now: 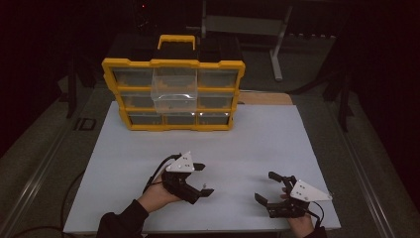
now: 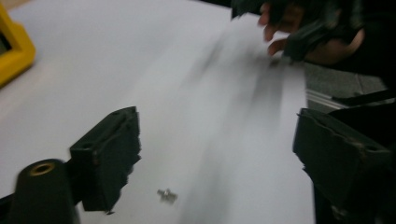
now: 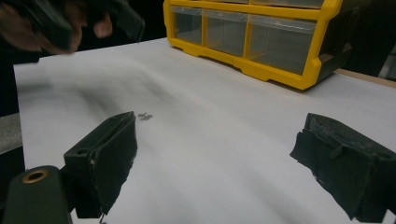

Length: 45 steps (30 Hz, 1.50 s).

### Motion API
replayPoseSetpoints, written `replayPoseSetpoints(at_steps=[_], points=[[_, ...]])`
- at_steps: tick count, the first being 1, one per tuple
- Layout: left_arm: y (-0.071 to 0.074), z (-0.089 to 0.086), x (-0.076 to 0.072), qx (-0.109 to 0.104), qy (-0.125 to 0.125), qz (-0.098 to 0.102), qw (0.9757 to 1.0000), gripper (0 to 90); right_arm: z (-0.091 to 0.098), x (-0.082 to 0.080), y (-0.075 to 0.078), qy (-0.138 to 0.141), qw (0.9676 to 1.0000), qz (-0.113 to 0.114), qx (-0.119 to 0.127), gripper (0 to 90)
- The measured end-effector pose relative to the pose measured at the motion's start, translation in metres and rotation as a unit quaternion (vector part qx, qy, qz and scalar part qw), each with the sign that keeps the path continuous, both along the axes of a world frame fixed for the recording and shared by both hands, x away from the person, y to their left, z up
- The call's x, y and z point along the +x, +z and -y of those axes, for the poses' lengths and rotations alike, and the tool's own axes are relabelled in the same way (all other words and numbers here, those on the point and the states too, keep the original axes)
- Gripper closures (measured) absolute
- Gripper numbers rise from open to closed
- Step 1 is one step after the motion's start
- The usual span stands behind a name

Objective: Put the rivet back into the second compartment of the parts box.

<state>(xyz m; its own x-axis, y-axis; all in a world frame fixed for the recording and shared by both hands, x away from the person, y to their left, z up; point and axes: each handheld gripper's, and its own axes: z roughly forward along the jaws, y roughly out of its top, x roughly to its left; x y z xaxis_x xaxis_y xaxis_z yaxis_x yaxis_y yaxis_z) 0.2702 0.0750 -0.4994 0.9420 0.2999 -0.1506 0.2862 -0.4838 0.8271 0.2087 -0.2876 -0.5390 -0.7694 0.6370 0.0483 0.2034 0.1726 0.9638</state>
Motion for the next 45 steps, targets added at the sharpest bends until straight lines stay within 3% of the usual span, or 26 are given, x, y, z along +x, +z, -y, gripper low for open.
replayPoseSetpoints(at_steps=[7,15,22,35,39,45], points=[[-0.026,0.004,0.002,0.030,0.010,-0.014,0.9994,22.8,0.000,0.000,-0.001,0.001,1.0000,-0.003,-0.001,11.3],[-0.047,0.007,0.006,0.065,0.020,-0.023,0.9975,40.8,-0.001,0.000,-0.001,0.001,1.0000,-0.005,-0.001,11.3],[-0.059,0.012,0.006,0.098,0.038,-0.005,0.9944,49.3,-0.001,0.000,-0.001,0.002,1.0000,-0.005,0.000,11.2],[-0.061,0.015,0.005,0.110,0.032,0.015,0.9933,66.8,0.000,0.000,-0.001,0.002,1.0000,-0.006,0.000,11.2],[-0.061,0.013,0.007,0.106,0.034,0.004,0.9938,77.7,0.000,0.000,-0.001,0.003,1.0000,-0.006,-0.001,11.3],[-0.062,0.010,0.012,0.094,0.028,-0.017,0.9950,78.9,0.000,0.000,-0.001,0.002,1.0000,-0.006,-0.001,11.2]])
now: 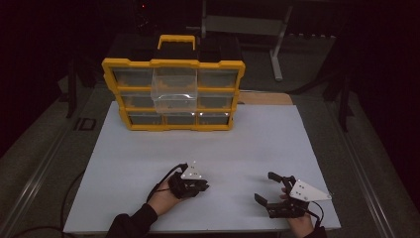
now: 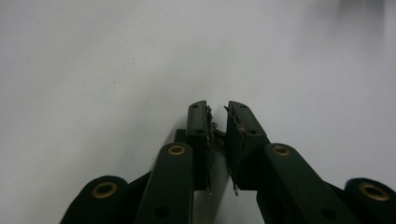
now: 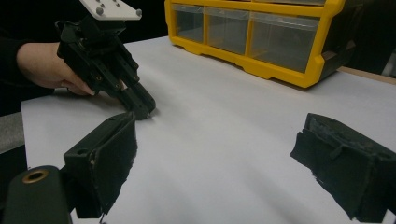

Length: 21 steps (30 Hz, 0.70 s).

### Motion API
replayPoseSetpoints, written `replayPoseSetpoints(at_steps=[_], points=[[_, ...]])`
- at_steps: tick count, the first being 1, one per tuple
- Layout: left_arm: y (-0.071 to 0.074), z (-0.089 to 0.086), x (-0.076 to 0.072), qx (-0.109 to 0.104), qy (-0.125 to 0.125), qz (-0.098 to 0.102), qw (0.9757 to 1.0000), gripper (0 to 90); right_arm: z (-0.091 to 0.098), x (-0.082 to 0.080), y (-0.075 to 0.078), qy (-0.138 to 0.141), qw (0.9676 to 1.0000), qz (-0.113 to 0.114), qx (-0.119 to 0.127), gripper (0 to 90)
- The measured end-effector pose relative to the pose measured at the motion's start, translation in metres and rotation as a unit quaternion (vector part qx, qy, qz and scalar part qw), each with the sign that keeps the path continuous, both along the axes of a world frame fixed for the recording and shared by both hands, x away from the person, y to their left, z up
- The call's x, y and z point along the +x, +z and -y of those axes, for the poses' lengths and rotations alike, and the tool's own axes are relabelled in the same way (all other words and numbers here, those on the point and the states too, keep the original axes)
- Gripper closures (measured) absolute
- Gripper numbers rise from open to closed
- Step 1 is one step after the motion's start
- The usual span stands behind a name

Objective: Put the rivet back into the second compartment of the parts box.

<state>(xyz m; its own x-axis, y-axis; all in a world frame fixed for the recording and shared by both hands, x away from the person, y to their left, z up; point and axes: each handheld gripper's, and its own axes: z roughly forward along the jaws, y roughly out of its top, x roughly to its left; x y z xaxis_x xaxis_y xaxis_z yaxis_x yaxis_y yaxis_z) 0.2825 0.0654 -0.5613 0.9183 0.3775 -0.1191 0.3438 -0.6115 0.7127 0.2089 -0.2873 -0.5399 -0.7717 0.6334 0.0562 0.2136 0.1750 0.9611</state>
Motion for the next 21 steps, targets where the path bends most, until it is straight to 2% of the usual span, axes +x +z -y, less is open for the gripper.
replayPoseSetpoints(at_steps=[5,9,18,21], points=[[0.002,-0.007,0.003,-0.016,-0.006,-0.018,0.9997,79.3,0.000,0.000,0.000,-0.001,1.0000,0.000,0.001,11.2],[0.007,-0.011,0.005,-0.021,-0.006,-0.016,0.9996,79.3,0.000,0.000,0.000,0.000,1.0000,0.000,0.001,11.2],[0.042,-0.025,0.009,-0.042,-0.026,-0.005,0.9988,79.4,0.000,0.000,0.000,0.000,1.0000,0.000,0.000,11.3],[0.053,-0.030,0.010,-0.056,-0.035,-0.001,0.9978,79.4,0.000,0.000,0.000,0.001,1.0000,0.001,0.001,11.2]])
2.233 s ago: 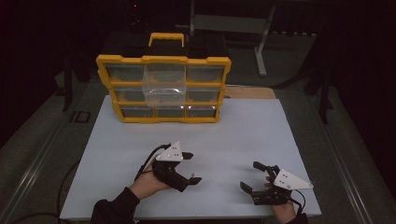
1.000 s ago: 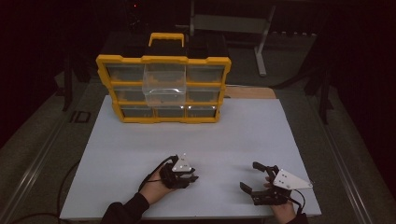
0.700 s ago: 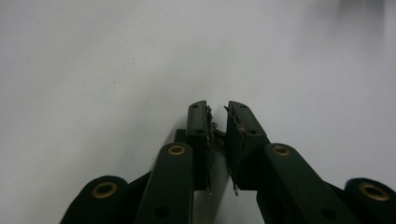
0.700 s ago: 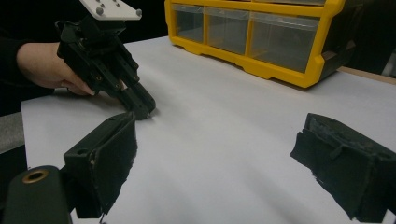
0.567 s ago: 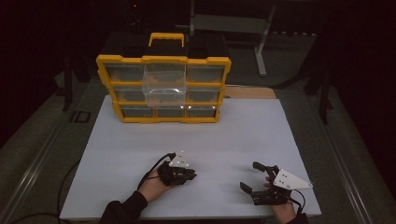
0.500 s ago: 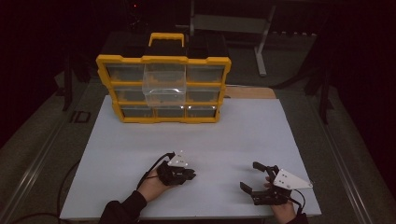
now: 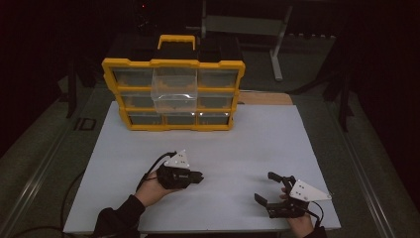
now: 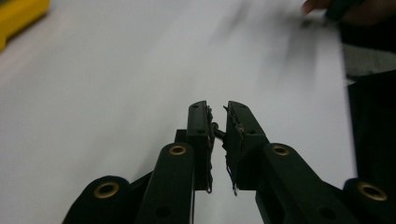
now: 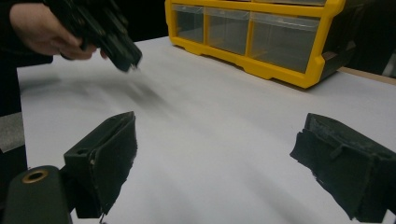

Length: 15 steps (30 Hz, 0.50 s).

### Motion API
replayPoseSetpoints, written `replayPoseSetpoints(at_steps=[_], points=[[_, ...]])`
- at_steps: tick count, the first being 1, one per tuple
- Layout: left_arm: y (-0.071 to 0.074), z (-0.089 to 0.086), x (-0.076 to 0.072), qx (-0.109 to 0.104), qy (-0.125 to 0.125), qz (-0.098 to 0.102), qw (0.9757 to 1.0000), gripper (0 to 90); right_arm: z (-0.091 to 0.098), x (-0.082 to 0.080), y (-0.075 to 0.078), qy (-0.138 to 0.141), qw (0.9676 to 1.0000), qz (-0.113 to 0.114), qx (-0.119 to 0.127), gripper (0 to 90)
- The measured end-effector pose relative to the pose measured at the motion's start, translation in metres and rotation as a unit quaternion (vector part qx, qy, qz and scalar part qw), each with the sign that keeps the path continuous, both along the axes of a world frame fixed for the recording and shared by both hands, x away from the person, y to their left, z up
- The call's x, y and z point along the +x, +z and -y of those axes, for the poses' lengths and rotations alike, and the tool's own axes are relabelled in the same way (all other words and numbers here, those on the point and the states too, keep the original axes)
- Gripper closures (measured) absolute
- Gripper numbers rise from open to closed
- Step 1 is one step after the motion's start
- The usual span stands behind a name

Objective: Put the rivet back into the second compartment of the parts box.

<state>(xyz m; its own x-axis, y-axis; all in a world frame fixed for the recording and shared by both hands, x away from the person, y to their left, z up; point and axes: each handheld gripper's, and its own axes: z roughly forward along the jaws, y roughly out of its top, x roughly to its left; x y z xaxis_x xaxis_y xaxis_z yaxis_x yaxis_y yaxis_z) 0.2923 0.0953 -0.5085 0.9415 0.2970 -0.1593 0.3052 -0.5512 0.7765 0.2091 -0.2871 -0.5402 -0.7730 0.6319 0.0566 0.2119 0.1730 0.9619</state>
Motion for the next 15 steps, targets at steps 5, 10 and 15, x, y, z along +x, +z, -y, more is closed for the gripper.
replayPoseSetpoints(at_steps=[5,10,15], points=[[0.022,-0.009,0.004,-0.015,-0.006,0.012,0.9998,79.5,0.000,0.000,0.000,-0.001,1.0000,0.001,-0.002,11.3],[0.047,-0.018,0.008,-0.021,-0.007,0.027,0.9994,79.5,0.000,0.000,0.000,-0.001,1.0000,0.001,-0.001,11.3],[0.070,-0.026,0.012,-0.029,-0.008,0.041,0.9987,79.5,0.000,0.000,0.000,-0.002,1.0000,0.003,-0.002,11.2]])
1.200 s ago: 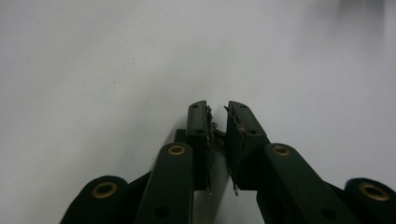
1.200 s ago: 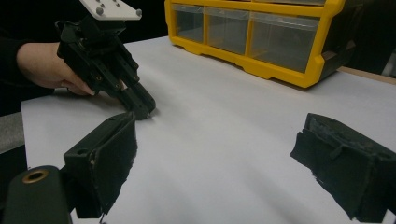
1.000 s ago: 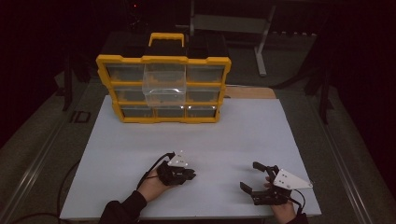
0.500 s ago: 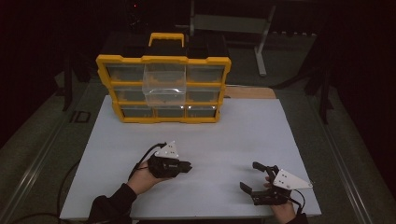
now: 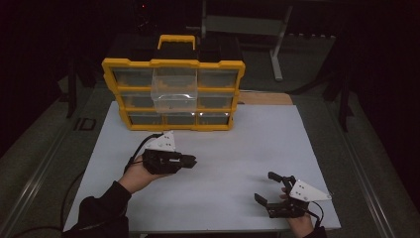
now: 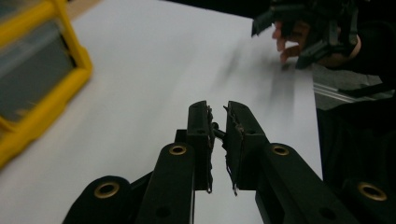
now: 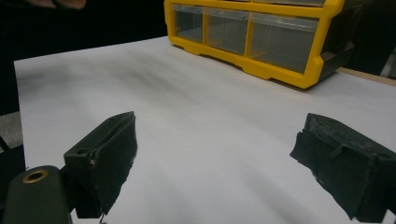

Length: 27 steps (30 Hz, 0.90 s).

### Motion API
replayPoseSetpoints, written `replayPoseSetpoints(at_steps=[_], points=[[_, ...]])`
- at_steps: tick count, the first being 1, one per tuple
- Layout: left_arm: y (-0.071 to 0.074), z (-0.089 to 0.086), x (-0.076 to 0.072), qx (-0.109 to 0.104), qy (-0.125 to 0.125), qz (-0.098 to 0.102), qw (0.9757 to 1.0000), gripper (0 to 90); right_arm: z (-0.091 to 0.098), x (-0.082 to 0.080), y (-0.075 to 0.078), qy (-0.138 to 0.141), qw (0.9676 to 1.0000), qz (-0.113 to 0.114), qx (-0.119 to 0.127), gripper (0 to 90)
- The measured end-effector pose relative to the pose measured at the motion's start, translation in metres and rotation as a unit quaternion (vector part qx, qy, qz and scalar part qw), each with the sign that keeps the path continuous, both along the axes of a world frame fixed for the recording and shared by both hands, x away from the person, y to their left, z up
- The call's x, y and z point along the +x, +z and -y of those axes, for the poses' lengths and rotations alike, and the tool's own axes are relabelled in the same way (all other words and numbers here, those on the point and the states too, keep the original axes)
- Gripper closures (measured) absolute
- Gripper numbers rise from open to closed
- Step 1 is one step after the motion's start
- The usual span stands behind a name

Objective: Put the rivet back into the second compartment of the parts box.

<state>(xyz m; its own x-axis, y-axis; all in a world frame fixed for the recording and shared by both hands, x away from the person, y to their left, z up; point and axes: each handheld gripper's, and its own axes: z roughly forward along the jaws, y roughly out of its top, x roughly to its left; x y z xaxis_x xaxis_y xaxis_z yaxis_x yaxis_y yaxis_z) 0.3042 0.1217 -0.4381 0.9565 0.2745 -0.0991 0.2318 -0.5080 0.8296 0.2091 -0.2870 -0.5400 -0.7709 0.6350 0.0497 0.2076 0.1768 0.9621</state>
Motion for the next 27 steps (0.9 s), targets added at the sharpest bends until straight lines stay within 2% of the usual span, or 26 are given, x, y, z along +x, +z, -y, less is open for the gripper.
replayPoseSetpoints(at_steps=[11,15,19,27], points=[[0.052,-0.013,0.010,-0.016,0.002,0.029,0.9994,79.6,0.000,0.000,0.000,0.000,1.0000,-0.002,0.000,11.2],[0.074,-0.017,0.014,-0.012,0.006,0.048,0.9988,79.6,0.000,0.001,-0.001,0.001,1.0000,-0.001,-0.001,11.3],[0.091,-0.020,0.017,-0.011,0.006,0.060,0.9981,79.6,-0.001,0.001,-0.001,0.002,1.0000,0.000,-0.002,11.2],[0.127,-0.033,0.028,-0.037,0.019,0.078,0.9961,79.7,-0.001,0.001,-0.001,0.001,1.0000,-0.004,-0.001,11.2]])
